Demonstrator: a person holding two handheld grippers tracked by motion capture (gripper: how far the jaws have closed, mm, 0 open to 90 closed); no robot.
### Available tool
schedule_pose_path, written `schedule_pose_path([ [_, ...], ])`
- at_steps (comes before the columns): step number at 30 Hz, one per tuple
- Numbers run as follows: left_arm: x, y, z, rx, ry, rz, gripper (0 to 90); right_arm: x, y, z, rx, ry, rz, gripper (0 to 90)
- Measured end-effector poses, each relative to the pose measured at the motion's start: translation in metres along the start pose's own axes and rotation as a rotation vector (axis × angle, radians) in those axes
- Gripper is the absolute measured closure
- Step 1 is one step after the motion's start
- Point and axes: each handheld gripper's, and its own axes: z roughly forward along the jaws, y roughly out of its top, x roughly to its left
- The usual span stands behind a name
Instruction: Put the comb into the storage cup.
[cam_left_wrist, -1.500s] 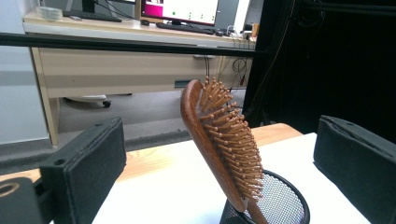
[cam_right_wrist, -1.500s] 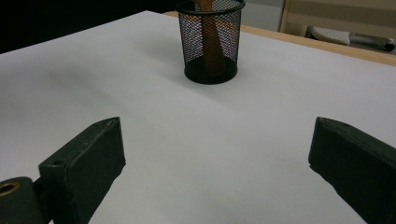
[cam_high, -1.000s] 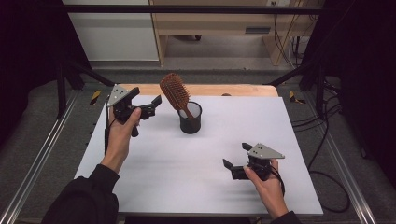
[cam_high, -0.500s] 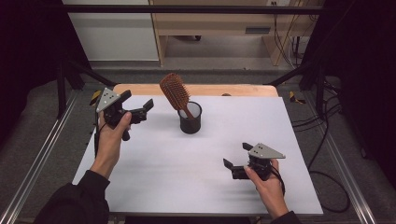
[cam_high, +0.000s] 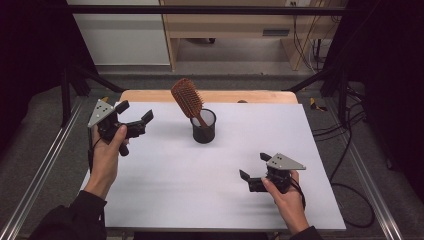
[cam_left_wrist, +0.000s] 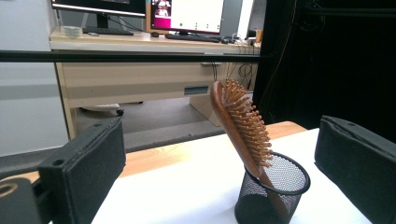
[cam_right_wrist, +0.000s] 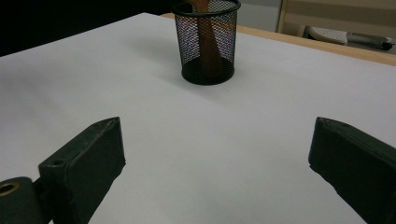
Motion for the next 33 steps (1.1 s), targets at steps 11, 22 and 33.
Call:
schedule_pose_path([
  [11, 0.004, -0.010, -0.020, -0.002, 0.004, 0.009, 2.2, -0.001, 0.000, -0.001, -0.001, -0.003, 0.002, 3.8],
  [22, 0.013, -0.023, -0.039, -0.015, 0.022, -0.021, 2.1, -0.001, 0.000, -0.001, 0.002, -0.006, 0.002, 3.7],
  [33, 0.020, -0.034, -0.056, -0.023, 0.033, -0.027, 2.1, -0.002, -0.001, -0.002, 0.000, -0.007, 0.006, 3.7],
])
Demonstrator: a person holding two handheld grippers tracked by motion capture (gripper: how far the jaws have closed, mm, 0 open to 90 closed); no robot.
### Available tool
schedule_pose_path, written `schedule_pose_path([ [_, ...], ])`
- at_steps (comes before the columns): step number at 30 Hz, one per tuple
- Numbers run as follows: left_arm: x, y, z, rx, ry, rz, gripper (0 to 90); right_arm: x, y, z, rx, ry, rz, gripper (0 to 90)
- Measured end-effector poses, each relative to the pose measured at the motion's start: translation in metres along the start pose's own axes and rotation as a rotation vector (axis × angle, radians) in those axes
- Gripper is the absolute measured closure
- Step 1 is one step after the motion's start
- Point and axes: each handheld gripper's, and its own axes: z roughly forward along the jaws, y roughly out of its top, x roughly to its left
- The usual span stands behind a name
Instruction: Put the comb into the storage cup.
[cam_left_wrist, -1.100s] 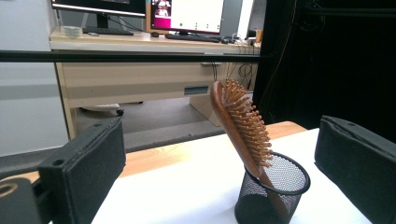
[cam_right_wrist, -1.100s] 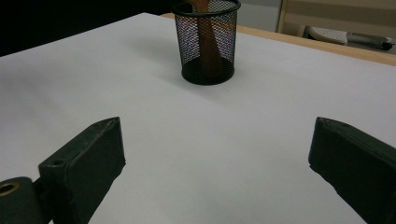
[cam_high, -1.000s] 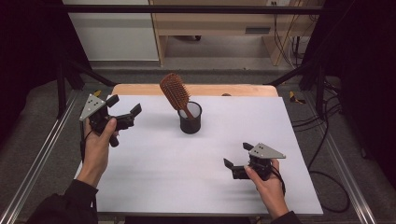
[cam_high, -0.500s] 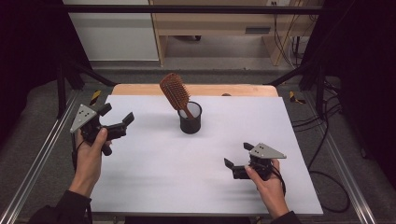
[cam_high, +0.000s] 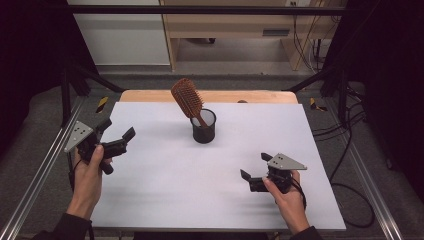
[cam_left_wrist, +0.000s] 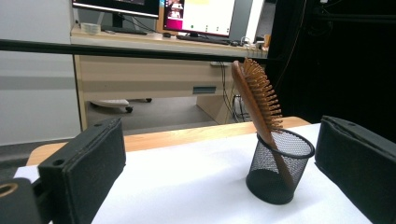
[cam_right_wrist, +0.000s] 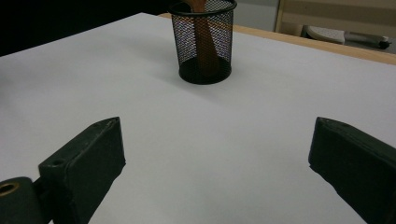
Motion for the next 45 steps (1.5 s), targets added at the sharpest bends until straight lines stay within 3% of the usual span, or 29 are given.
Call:
schedule_pose_path([
  [17, 0.006, -0.014, -0.022, 0.002, 0.016, 0.003, 2.1, -0.002, 0.000, -0.002, -0.004, -0.009, 0.007, 3.7],
  [29, 0.004, -0.024, -0.032, 0.015, 0.023, 0.039, 1.8, -0.006, 0.000, -0.005, -0.014, -0.023, 0.012, 3.8],
  [45, 0.004, -0.042, -0.039, 0.030, 0.017, 0.036, 1.8, -0.030, -0.005, -0.024, -0.049, -0.088, 0.030, 4.5],
])
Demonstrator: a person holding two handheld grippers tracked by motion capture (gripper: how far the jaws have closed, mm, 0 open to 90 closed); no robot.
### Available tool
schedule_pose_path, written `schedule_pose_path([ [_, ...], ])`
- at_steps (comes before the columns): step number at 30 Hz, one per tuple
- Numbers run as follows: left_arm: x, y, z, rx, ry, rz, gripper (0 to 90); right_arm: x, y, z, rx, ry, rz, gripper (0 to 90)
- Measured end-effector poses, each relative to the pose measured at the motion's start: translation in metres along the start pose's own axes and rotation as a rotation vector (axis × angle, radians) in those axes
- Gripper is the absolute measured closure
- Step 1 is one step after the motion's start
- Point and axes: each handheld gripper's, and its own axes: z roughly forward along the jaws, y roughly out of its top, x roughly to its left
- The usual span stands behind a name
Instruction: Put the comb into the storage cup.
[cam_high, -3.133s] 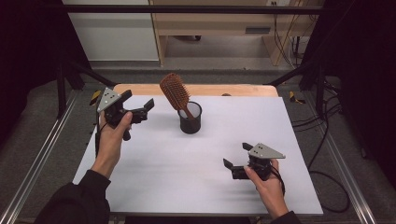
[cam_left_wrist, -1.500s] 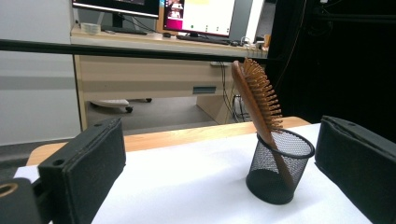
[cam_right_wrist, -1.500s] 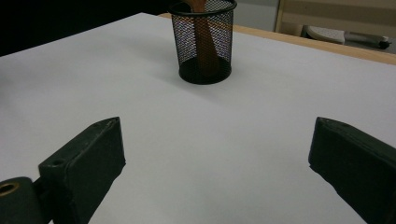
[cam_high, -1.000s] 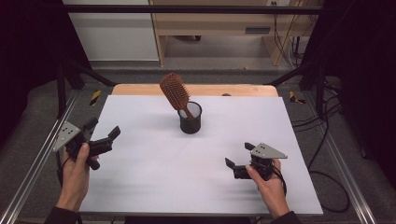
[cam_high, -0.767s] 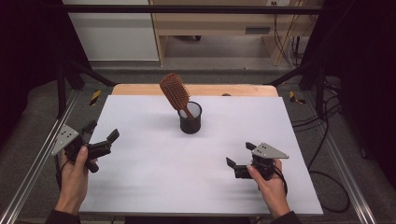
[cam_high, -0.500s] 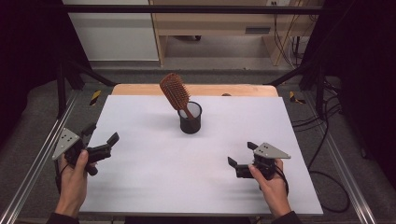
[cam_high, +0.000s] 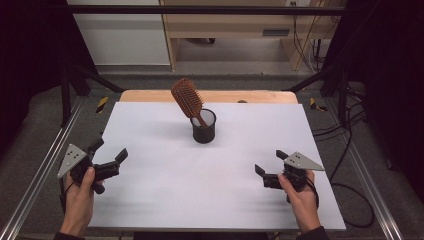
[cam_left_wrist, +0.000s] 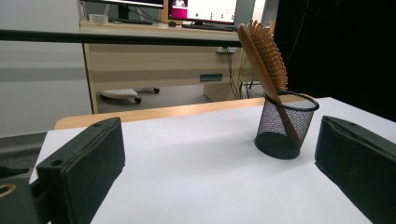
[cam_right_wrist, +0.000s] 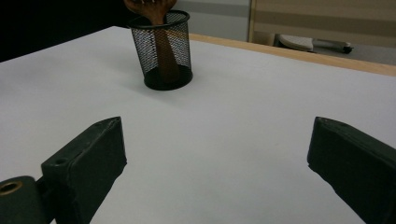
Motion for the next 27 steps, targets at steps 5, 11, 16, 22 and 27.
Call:
schedule_pose_path([
  [5, -0.001, -0.005, -0.002, 0.008, -0.003, 0.000, 1.9, -0.006, -0.002, -0.005, -0.011, -0.017, -0.010, 4.6],
  [11, -0.003, -0.009, -0.004, 0.011, -0.010, -0.003, 1.9, -0.010, -0.005, -0.009, -0.024, -0.032, -0.033, 4.6],
  [16, -0.005, -0.013, -0.005, 0.012, -0.017, 0.007, 2.0, -0.013, -0.008, -0.012, -0.032, -0.041, -0.047, 4.5],
  [22, -0.009, -0.017, -0.006, 0.015, -0.031, 0.006, 2.0, -0.018, -0.010, -0.017, -0.045, -0.046, -0.040, 4.5],
  [27, -0.011, -0.021, -0.008, 0.015, -0.041, 0.005, 2.1, -0.022, -0.013, -0.022, -0.049, -0.049, -0.036, 4.5],
])
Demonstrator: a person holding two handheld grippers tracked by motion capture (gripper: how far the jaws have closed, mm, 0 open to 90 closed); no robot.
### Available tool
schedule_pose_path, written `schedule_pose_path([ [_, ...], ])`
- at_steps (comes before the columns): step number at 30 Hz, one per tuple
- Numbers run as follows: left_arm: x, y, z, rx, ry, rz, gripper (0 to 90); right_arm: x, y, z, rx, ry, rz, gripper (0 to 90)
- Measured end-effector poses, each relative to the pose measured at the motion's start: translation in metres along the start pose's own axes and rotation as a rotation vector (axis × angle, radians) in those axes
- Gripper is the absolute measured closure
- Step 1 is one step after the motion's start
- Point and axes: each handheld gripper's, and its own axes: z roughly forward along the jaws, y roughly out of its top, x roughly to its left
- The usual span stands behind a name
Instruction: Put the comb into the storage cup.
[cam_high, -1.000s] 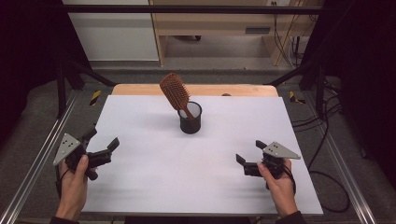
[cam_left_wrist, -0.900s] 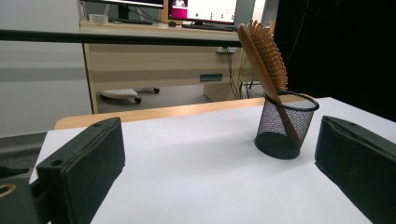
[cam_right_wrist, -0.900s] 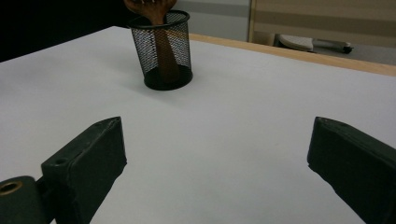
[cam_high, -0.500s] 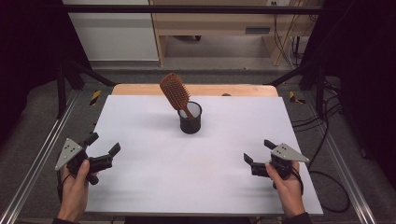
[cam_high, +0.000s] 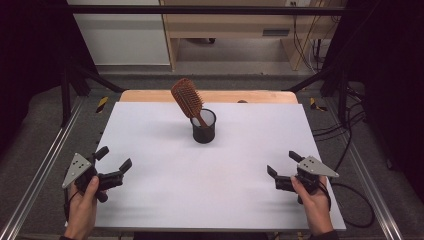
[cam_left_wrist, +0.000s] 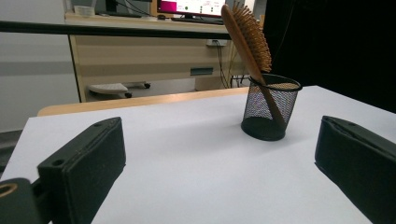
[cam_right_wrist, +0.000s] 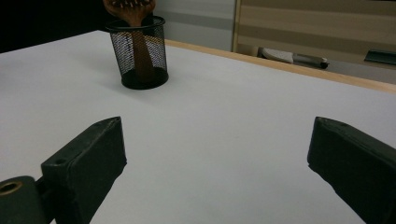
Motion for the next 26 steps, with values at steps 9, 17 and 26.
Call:
schedule_pose_path([
  [9, -0.002, -0.006, -0.003, -0.001, -0.010, -0.005, 2.2, -0.004, -0.003, -0.004, -0.007, 0.005, -0.005, 4.4],
  [17, -0.008, -0.010, -0.009, -0.017, -0.002, 0.036, 2.4, 0.001, -0.004, 0.000, -0.014, 0.027, -0.025, 4.2],
  [26, -0.007, -0.009, -0.019, -0.075, 0.008, 0.015, 2.3, 0.009, -0.005, 0.008, -0.024, 0.049, -0.011, 4.3],
])
